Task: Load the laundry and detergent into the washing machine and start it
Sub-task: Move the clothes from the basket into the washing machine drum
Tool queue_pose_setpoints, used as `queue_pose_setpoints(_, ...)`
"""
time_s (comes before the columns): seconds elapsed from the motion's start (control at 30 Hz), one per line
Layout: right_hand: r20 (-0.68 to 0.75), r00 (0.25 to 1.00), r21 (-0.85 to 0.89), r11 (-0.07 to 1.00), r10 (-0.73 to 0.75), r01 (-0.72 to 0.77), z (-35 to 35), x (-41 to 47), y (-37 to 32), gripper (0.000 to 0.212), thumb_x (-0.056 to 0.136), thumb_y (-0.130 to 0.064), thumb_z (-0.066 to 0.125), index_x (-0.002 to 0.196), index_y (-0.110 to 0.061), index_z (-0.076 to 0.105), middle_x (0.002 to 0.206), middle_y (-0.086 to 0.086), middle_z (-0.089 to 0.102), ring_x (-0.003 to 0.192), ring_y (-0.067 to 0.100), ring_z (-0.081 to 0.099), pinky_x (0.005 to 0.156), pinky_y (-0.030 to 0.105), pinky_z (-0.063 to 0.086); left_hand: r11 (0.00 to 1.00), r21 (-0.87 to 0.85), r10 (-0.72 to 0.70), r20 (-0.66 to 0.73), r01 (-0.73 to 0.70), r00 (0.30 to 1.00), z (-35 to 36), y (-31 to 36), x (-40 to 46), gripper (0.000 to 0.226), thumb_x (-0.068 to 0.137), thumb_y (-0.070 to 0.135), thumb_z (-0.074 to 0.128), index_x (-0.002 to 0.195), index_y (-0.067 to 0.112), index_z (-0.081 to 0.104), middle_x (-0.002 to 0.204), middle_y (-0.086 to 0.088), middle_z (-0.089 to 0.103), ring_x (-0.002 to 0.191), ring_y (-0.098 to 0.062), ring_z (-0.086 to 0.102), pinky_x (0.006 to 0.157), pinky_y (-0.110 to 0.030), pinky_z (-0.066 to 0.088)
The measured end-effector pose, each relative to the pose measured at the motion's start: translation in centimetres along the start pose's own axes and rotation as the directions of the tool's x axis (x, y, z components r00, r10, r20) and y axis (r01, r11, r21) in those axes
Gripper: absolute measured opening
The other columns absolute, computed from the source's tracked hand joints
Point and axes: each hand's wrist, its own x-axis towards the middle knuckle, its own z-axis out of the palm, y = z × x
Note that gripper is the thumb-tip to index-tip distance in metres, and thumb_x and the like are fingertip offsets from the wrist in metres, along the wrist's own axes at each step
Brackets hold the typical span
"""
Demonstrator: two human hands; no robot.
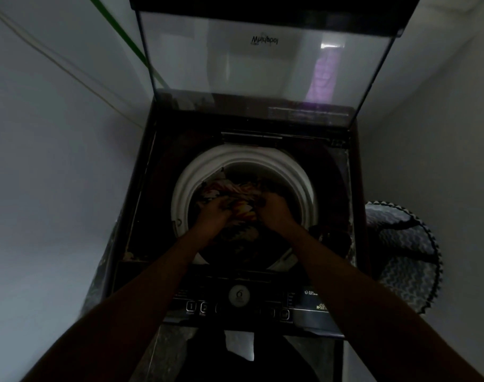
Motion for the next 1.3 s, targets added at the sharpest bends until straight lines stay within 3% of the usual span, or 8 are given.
queue_pose_setpoints(0.17, -0.167, 0.986, 0.085, 0.995, -0.031, 0.046, -2.7, -1.3, -1.1, 0.025, 0.095, -0.010, 0.056, 0.092, 0.013, 0.065, 0.093, 0.021, 0.068, 0.086, 0.031, 0.064, 0.064, 0.016, 0.047, 0.992, -0.006, 0.130, 0.005, -0.130, 0.992, 3.1, 2.4, 0.0, 0.022, 0.097, 0.012, 0.053, 0.116, 0.016, 0.063, 0.107, 0.008, 0.061, 0.095, -0.004, 0.058, 0.072, 0.002, 0.040)
queue_pose_setpoints(0.5, -0.487, 0.872, 0.059, 0.994, -0.056, 0.096, -10.0, -4.3, 2.8, 0.010, 0.083, -0.005, 0.062, 0.088, 0.001, 0.069, 0.091, 0.016, 0.068, 0.086, 0.027, 0.063, 0.079, 0.031, 0.046, 0.968, 0.026, 0.245, 0.102, -0.249, 0.964, 11.6, 8.2, 0.4, 0.017, 0.093, 0.032, 0.055, 0.105, 0.026, 0.065, 0.101, 0.004, 0.070, 0.092, -0.011, 0.066, 0.084, -0.031, 0.055)
queue_pose_setpoints(0.67, -0.596, 0.803, 0.154, 0.984, 0.017, 0.093, -13.6, -6.4, 5.7, 0.014, 0.083, -0.005, 0.061, 0.095, -0.005, 0.070, 0.099, 0.013, 0.068, 0.093, 0.023, 0.063, 0.080, 0.017, 0.039, 0.903, 0.121, 0.399, 0.111, -0.411, 0.910, 16.4, 10.6, 0.4, 0.019, 0.095, 0.024, 0.055, 0.110, 0.020, 0.067, 0.106, 0.000, 0.069, 0.097, -0.015, 0.065, 0.088, -0.037, 0.054)
queue_pose_setpoints(0.77, -0.650, 0.757, 0.216, 0.972, 0.068, 0.098, -15.1, -7.5, 7.8, 0.012, 0.083, -0.005, 0.060, 0.093, -0.006, 0.068, 0.096, 0.011, 0.068, 0.088, 0.019, 0.062, 0.077, 0.018, 0.041, 0.792, 0.253, 0.547, 0.111, -0.556, 0.830, 19.2, 12.0, 0.3, 0.019, 0.089, 0.015, 0.058, 0.105, 0.017, 0.068, 0.106, 0.000, 0.067, 0.098, -0.016, 0.062, 0.090, -0.032, 0.050)
queue_pose_setpoints(0.93, -0.638, 0.745, 0.306, 0.952, 0.196, 0.012, -17.3, -8.3, 13.4, 0.013, 0.082, -0.002, 0.058, 0.090, -0.006, 0.068, 0.092, 0.010, 0.069, 0.086, 0.020, 0.063, 0.082, 0.030, 0.048, 0.390, 0.532, 0.755, 0.283, -0.752, 0.591, 23.8, 13.6, 1.1, 0.028, 0.079, 0.013, 0.052, 0.099, 0.021, 0.070, 0.099, 0.002, 0.064, 0.094, -0.022, 0.055, 0.083, -0.038, 0.043)
queue_pose_setpoints(1.07, -0.569, 0.753, 0.403, 0.910, 0.332, -0.097, -18.4, -9.0, 19.1, 0.014, 0.086, -0.004, 0.060, 0.096, -0.002, 0.069, 0.100, 0.013, 0.071, 0.094, 0.021, 0.065, 0.078, 0.019, 0.042, 0.286, 0.451, 0.707, 0.496, -0.845, 0.504, 28.9, 14.6, 2.2, 0.028, 0.080, 0.018, 0.049, 0.094, 0.014, 0.072, 0.095, -0.001, 0.068, 0.088, -0.020, 0.055, 0.082, -0.034, 0.041)
queue_pose_setpoints(1.2, -0.472, 0.755, 0.426, 0.868, 0.454, -0.256, -18.9, -8.7, 25.1, 0.019, 0.091, -0.012, 0.057, 0.097, -0.001, 0.071, 0.102, 0.006, 0.070, 0.095, 0.019, 0.064, 0.082, 0.019, 0.042, 0.327, 0.439, 0.540, 0.640, -0.837, 0.547, 34.1, 14.7, 3.5, 0.024, 0.078, 0.004, 0.055, 0.092, 0.006, 0.075, 0.096, -0.011, 0.072, 0.089, -0.030, 0.064, 0.086, -0.033, 0.045)
queue_pose_setpoints(1.3, -0.399, 0.712, 0.425, 0.805, 0.577, -0.414, -18.2, -8.4, 29.7, 0.023, 0.092, -0.016, 0.053, 0.099, -0.004, 0.072, 0.108, 0.014, 0.070, 0.102, 0.030, 0.064, 0.088, 0.030, 0.047, 0.403, 0.551, 0.306, 0.671, -0.731, 0.675, 37.0, 13.5, 5.5, 0.024, 0.086, 0.009, 0.055, 0.100, 0.000, 0.072, 0.103, -0.016, 0.071, 0.098, -0.028, 0.066, 0.088, -0.026, 0.043)
